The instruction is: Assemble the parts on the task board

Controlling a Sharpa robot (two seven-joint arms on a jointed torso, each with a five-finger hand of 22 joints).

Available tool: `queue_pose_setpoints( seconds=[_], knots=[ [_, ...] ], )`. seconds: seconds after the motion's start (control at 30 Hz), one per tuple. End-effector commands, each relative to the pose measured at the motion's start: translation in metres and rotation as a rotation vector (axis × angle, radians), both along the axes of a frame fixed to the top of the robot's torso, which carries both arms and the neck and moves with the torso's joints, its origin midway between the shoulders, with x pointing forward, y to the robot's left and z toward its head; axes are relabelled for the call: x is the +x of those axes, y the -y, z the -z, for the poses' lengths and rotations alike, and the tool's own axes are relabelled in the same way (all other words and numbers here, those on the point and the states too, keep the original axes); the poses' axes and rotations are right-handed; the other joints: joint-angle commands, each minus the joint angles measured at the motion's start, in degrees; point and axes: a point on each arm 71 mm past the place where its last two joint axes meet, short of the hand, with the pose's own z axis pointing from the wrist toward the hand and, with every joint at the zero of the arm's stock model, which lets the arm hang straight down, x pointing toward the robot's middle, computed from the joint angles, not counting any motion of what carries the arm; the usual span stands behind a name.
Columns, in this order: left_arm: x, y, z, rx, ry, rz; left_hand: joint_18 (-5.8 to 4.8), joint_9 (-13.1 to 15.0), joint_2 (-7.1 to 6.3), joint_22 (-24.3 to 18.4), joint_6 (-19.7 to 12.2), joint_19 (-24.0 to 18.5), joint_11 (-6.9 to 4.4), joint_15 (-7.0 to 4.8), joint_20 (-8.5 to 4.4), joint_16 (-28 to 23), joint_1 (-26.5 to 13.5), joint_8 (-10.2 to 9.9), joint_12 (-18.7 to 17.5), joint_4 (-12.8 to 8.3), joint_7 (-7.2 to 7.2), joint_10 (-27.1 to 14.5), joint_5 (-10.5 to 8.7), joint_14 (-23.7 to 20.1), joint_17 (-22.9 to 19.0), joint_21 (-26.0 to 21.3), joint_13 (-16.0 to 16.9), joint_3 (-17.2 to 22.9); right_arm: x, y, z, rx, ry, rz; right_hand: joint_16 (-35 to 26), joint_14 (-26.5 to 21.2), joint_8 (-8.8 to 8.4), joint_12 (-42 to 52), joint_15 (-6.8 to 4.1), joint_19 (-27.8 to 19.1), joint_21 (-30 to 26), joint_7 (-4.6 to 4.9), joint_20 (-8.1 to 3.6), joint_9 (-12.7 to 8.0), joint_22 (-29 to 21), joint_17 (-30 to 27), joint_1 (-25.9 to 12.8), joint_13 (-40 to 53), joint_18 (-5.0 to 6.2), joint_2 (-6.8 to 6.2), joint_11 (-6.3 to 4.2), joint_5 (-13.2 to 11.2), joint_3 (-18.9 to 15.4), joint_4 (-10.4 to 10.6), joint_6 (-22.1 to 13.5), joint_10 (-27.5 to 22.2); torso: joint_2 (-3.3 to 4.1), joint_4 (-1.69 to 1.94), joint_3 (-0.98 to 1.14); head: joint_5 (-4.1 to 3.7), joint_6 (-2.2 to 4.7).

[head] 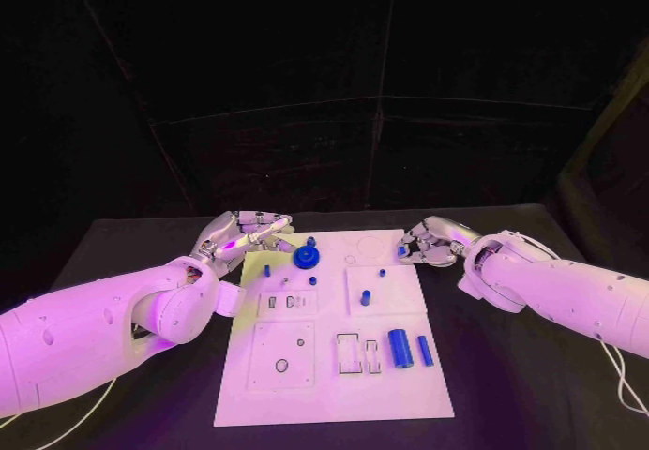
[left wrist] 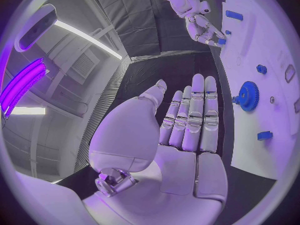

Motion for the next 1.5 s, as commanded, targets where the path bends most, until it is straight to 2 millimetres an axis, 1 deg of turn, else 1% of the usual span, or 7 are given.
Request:
queue_pose_setpoints(
  seconds=[0.03,0.17,0.37,0.67,0.93,1.07,1.5],
  knots=[
    [-0.001,0.001,-0.002,-0.006,0.007,0.014,0.31,-0.1,0.52,-0.1,0.3,0.3,-0.15,0.06,0.17,-0.3,-0.1,-0.4,-0.3,-0.2,0.21,0.4,-0.01,-0.5,0.1,-0.2,-0.1,0.1,0.000,-0.001,-0.006,0.005,0.071,0.042,0.2,4.1,0.68,0.2,-0.46,0.2,0.3,-0.99,-0.22,0.4,2.1,6.5,0.3,0.1,-0.28,1.41,-0.24,-0.3,0.8,-0.2,1.6,0.3,-0.06,-0.07,-0.04,-0.12,0.09],
    [-0.001,0.001,-0.002,-0.006,0.006,0.014,0.31,-0.1,0.52,-0.1,0.3,0.3,-0.15,0.06,0.17,-0.3,-0.1,-0.4,-0.3,-0.2,0.21,0.4,-0.01,-0.5,0.1,-0.2,-0.1,0.1,-0.004,-0.004,-0.009,0.018,0.088,0.049,0.2,4.1,0.50,0.1,-0.49,0.2,0.3,-0.92,-0.32,0.3,2.2,6.5,-0.1,0.0,-0.29,1.41,-0.20,0.0,1.7,-0.3,1.4,0.2,-0.15,-0.10,-0.02,-0.07,0.12],
    [-0.002,0.000,-0.002,-0.006,0.007,0.012,0.31,-0.1,0.53,-0.1,0.3,0.3,-0.14,0.06,0.17,-0.3,-0.1,-0.4,-0.3,-0.2,0.20,0.4,-0.01,-0.5,0.1,-0.2,-0.1,0.1,-0.020,-0.021,-0.017,0.056,0.074,0.030,0.1,4.1,0.12,-0.5,-0.38,0.2,0.3,-0.75,-0.27,0.1,2.1,6.5,-2.0,-0.4,-0.29,0.41,-0.07,1.2,2.4,0.1,1.0,0.0,-0.39,0.01,-0.32,-0.28,0.14],
    [-0.002,0.000,-0.003,-0.006,0.010,0.010,0.31,-0.1,0.53,-0.1,0.3,0.3,-0.15,0.06,0.18,-0.3,-0.1,-0.4,-0.3,-0.3,0.20,0.4,-0.01,-0.5,0.1,-0.2,-0.1,0.1,-0.046,-0.077,-0.031,0.060,0.054,-0.052,-0.2,4.0,-0.33,-1.8,-0.32,0.1,0.2,-0.61,-0.21,-0.2,2.0,5.9,-3.5,-1.4,-0.25,-0.55,0.04,2.2,3.2,0.5,0.6,-0.6,-0.76,0.21,-0.47,0.50,-0.72],
    [-0.001,-0.001,-0.003,-0.006,0.012,0.003,0.32,-0.1,0.53,-0.1,0.3,0.3,-0.16,0.05,0.17,-0.3,0.0,-0.4,-0.4,-0.4,0.18,0.4,-0.01,-0.5,0.2,-0.2,-0.1,0.2,-0.055,-0.123,-0.032,0.040,0.018,-0.118,-0.2,4.0,-0.25,-1.9,-0.32,0.1,0.2,-0.68,-0.20,-0.2,2.0,6.1,-3.7,-1.4,-0.24,-0.59,0.01,2.2,3.5,0.6,0.9,-0.6,-1.05,0.77,-0.57,1.39,-1.62],
    [0.001,-0.003,-0.003,-0.016,0.004,-0.015,0.32,-0.1,0.50,-0.2,0.3,0.3,-0.18,0.05,0.17,-0.4,0.0,-0.5,-0.4,-0.5,0.16,0.4,-0.01,-0.5,0.2,-0.2,-0.1,0.2,-0.058,-0.145,-0.031,0.020,0.015,-0.150,-0.1,4.0,-0.24,-1.8,-0.33,0.1,0.2,-0.70,-0.20,-0.2,2.0,6.1,-3.7,-1.4,-0.25,-0.58,-0.01,2.3,3.6,0.5,0.9,-0.5,-1.07,0.79,-0.64,1.75,-2.10],
    [0.003,-0.005,-0.004,-0.022,0.002,-0.036,0.33,-0.1,0.46,-0.2,0.4,0.3,-0.20,0.04,0.17,-0.4,0.1,-0.5,-0.4,-0.6,0.14,0.5,-0.01,-0.5,0.2,-0.3,-0.1,0.2,-0.062,-0.193,-0.022,-0.087,0.038,-0.228,-0.2,4.0,-0.28,-2.0,-0.35,0.0,0.1,-0.70,-0.22,-0.2,1.8,6.1,-4.3,-1.5,-0.20,-1.33,-0.02,2.2,3.8,0.5,1.1,-0.6,-0.94,0.92,-0.60,2.18,-2.74]
  ],
)
